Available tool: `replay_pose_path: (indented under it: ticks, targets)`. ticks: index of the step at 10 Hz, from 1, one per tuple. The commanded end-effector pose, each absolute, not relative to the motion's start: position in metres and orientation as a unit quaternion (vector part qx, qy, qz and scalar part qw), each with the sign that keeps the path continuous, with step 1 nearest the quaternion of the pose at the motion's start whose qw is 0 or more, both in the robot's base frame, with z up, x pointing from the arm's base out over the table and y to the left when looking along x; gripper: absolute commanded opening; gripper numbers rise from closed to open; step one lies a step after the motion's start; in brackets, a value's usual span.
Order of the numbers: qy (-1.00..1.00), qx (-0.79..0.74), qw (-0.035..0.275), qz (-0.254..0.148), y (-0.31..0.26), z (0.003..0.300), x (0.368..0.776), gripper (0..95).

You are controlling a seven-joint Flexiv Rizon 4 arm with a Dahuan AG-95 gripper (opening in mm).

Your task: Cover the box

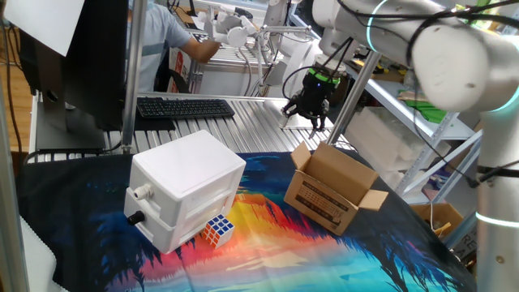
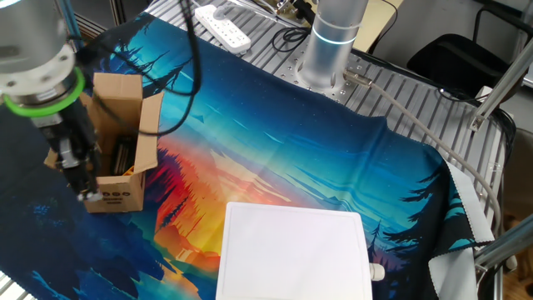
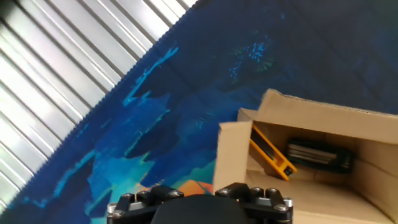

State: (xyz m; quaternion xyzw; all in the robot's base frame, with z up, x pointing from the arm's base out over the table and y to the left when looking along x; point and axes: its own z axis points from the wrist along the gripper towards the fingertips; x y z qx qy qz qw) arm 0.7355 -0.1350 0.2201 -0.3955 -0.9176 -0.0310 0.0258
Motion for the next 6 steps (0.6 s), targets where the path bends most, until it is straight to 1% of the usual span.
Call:
replay_pose_path:
  ticks: [1,4,5,6]
  targets:
    - [-0.917,-0.397,0.013,-0.024,-0.1356,0.2170,0.7361,76.0]
    - [-0.924,-0.381,0.013,-0.027,-0.1356,0.2170,0.7361,76.0]
    - [-0.925,-0.379,0.013,-0.025,-0.1356,0.2170,0.7361,57.0]
    - [-0.923,-0.383,0.010,-0.018,-0.1356,0.2170,0.7361,57.0]
